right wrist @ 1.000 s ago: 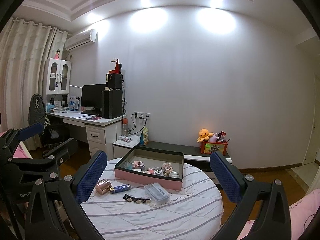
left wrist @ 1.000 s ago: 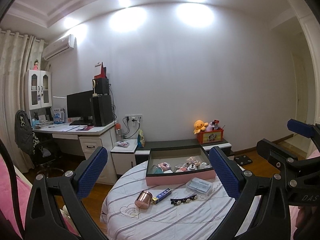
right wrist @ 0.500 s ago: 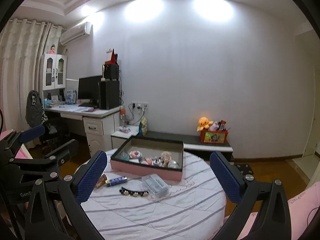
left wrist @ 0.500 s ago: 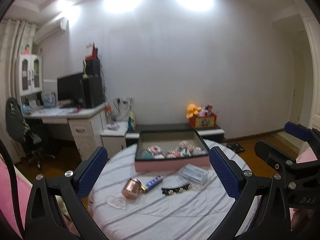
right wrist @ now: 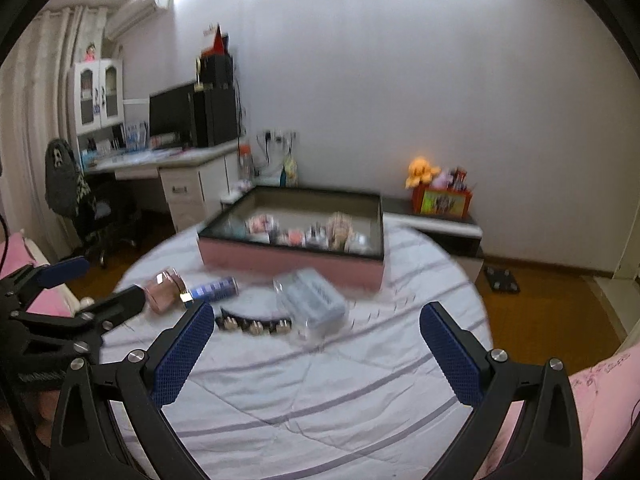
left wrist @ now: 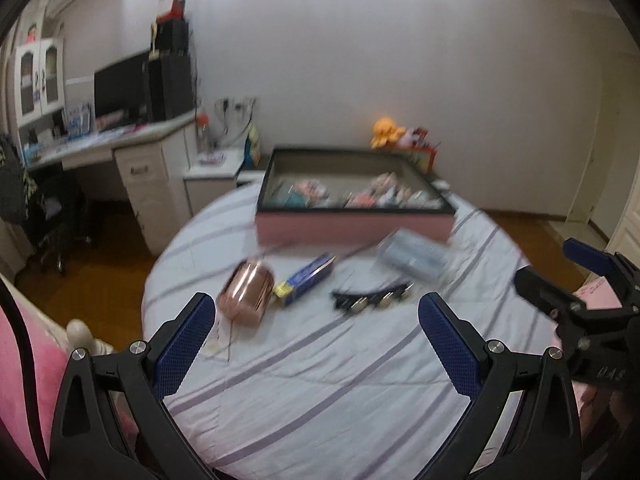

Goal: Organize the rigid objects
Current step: 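Grasp the copper canister with the left tool while the right grasps the Dental Flossers box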

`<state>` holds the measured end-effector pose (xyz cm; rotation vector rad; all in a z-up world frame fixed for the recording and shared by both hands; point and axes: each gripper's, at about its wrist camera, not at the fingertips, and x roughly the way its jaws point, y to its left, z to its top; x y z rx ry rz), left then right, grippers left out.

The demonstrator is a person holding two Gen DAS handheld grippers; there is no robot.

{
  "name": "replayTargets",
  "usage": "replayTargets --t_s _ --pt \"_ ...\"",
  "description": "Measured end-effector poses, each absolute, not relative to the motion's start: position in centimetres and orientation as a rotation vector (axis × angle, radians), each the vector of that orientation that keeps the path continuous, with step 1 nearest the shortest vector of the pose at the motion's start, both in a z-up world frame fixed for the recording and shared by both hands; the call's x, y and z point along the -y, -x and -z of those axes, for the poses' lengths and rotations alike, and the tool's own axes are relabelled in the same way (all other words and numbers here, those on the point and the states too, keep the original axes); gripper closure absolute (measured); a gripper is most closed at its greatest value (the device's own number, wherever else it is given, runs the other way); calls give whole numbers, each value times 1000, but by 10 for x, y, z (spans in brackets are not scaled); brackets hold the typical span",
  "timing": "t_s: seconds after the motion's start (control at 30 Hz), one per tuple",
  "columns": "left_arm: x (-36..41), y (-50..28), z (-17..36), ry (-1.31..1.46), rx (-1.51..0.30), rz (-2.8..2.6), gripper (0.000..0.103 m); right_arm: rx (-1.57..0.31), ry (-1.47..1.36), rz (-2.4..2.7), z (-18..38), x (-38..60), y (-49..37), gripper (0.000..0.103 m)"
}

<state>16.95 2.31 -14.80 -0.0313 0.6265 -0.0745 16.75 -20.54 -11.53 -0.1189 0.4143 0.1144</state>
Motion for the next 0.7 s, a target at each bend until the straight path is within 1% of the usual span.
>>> replayTargets --t_s 0.27,0.57,0.7 --pt "-54 -211 194 46 -769 11 0 -542 106 -92 159 219 -213 0" --pt "-83 -252 224 64 -855 -64 0 -634 109 -42 180 233 -260 0" --pt "-91 -264 238 80 -902 -61 0 -694 163 -25 188 232 -284 0"
